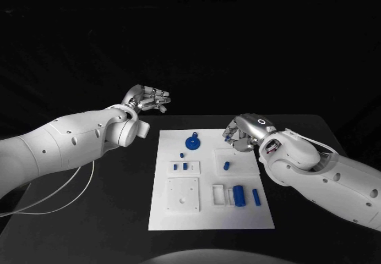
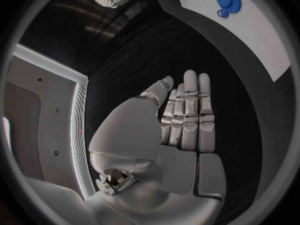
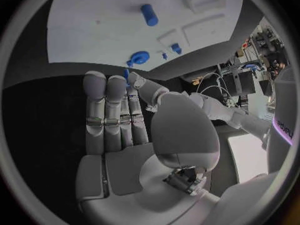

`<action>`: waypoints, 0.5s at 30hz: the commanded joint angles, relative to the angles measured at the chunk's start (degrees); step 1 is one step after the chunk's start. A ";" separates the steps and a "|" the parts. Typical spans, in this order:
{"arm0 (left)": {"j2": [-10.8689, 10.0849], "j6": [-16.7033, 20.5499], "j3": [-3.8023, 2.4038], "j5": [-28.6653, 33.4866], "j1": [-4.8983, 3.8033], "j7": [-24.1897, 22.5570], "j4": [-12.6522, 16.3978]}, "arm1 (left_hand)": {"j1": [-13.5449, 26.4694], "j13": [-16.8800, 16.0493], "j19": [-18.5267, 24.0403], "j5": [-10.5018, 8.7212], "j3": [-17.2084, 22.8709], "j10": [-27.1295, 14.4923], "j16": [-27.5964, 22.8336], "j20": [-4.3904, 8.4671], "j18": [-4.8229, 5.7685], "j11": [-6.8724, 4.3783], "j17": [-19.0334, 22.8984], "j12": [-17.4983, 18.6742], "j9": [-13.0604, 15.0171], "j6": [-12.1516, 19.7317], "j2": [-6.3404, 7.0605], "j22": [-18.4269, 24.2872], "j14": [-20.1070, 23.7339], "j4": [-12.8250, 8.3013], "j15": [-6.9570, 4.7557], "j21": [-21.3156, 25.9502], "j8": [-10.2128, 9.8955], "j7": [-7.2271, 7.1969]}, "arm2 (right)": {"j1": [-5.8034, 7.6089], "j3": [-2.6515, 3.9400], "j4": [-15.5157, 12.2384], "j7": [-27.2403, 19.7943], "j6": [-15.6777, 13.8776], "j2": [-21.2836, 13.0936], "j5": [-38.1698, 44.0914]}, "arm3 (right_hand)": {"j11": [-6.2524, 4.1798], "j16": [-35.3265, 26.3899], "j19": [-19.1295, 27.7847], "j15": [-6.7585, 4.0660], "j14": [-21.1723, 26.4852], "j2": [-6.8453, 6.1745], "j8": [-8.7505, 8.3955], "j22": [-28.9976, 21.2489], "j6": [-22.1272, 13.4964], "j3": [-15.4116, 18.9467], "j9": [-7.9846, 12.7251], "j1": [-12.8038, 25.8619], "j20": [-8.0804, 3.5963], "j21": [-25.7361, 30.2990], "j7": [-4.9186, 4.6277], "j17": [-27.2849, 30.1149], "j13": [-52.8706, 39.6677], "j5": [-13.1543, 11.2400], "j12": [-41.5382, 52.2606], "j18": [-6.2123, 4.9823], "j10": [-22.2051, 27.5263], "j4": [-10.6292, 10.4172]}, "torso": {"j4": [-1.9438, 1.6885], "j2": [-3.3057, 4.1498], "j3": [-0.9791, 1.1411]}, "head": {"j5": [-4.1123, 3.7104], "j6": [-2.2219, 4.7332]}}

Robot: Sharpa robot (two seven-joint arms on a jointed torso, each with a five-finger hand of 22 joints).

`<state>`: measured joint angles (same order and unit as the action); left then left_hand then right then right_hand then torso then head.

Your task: Assemble the parts on the task board

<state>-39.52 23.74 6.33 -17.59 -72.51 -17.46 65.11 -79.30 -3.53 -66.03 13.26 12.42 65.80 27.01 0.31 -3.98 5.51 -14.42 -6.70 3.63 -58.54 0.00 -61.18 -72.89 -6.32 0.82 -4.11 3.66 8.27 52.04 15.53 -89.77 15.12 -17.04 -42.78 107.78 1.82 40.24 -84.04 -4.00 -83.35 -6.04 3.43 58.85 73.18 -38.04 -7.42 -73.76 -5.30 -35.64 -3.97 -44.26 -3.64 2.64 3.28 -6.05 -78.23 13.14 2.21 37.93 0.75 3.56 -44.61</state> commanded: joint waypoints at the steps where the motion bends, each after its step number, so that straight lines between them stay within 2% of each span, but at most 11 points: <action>1: 0.84 -0.75 -0.06 0.60 -0.03 -0.46 -0.67 | 0.44 0.07 0.17 -0.06 0.25 -0.38 -0.23 0.11 -0.27 -0.04 -0.08 0.18 0.05 0.28 -0.06 0.00 -0.23 -0.01 0.10 0.09 0.02 0.01 | -0.25 -0.09 -1.34 -1.82 -2.62 0.58 -2.37 | -0.99 -0.39 -2.20 -0.25 -0.28 -0.52 0.28 -0.03 0.31 -0.25 0.03 0.18 -0.41 0.20 -0.06 -0.09 -0.07 0.12 0.40 -0.86 -1.16 -0.07 | -0.33 -0.34 -0.12 | 0.67 0.20; 4: 1.68 -0.90 -0.06 0.63 0.03 -0.67 -1.50 | 0.43 0.08 0.20 -0.05 0.28 -0.40 -0.24 0.11 -0.26 -0.02 -0.09 0.18 0.02 0.28 -0.09 -0.03 -0.21 0.00 0.12 0.09 -0.04 0.03 | -0.79 -0.43 -2.33 -2.08 -2.76 1.43 -2.02 | -0.96 -0.49 -2.20 -0.24 -0.30 -0.56 0.27 -0.07 0.28 -0.33 0.07 0.12 -0.40 0.47 -0.08 -0.07 -0.07 0.13 0.40 -0.89 -1.12 -0.11 | -0.40 -0.65 -0.34 | 1.46 0.11; 9: 2.82 -1.12 -0.06 0.65 0.12 -0.90 -2.83 | 0.43 0.07 0.22 -0.06 0.31 -0.39 -0.25 0.10 -0.26 -0.04 -0.09 0.14 0.03 0.33 -0.13 -0.08 -0.20 0.02 0.12 0.09 -0.02 0.03 | -1.85 -1.21 -2.95 -2.48 -2.76 2.93 -1.25 | -0.96 -0.55 -2.21 -0.23 -0.31 -0.56 0.27 -0.13 0.28 -0.36 0.09 0.07 -0.39 0.69 -0.07 -0.06 -0.06 0.12 0.40 -0.92 -1.09 -0.11 | -0.31 -1.02 -0.40 | 2.99 -0.32; 13: 3.77 -1.37 -0.06 0.66 0.24 -0.99 -3.82 | 0.42 0.07 0.25 -0.09 0.33 -0.38 -0.27 0.10 -0.25 -0.04 -0.09 0.11 0.03 0.33 -0.17 -0.09 -0.18 0.02 0.13 0.10 -0.02 0.03 | -2.83 -2.45 -2.80 -2.78 -1.73 4.44 -0.51 | -0.94 -0.63 -2.23 -0.22 -0.33 -0.57 0.27 -0.06 0.27 -0.35 0.14 0.04 -0.38 0.73 -0.08 -0.05 -0.06 0.12 0.39 -0.93 -1.06 -0.06 | -0.33 -1.20 -0.51 | 4.24 -1.14; 15: 4.24 -1.48 -0.06 0.66 0.29 -1.04 -4.23 | 0.41 0.07 0.28 -0.12 0.34 -0.37 -0.28 0.09 -0.25 -0.05 -0.09 0.09 0.03 0.32 -0.19 -0.10 -0.16 0.03 0.13 0.11 -0.02 0.03 | -3.40 -3.21 -2.55 -2.97 -1.12 5.31 -0.11 | -0.93 -0.65 -2.22 -0.22 -0.34 -0.56 0.27 -0.06 0.26 -0.32 0.15 0.03 -0.38 0.79 -0.09 -0.05 -0.06 0.13 0.39 -0.94 -1.05 -0.02 | -0.39 -1.24 -0.64 | 4.79 -1.37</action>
<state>-35.56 23.30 6.33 -17.35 -72.26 -17.63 61.02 -79.30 -3.54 -66.03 13.26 12.42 65.80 27.01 0.31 -3.98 5.51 -14.41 -6.70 3.63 -58.54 0.00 -61.22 -72.89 -6.32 0.82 -4.11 3.66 8.27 48.88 12.40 -92.42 13.31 -18.96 -37.75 106.54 1.80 39.92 -84.00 -3.99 -83.34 -6.07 3.42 58.78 73.17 -38.03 -7.31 -73.74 -5.31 -35.12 -3.98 -44.25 -3.64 2.66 3.51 -6.05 -78.20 13.13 1.88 36.84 0.30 7.53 -45.60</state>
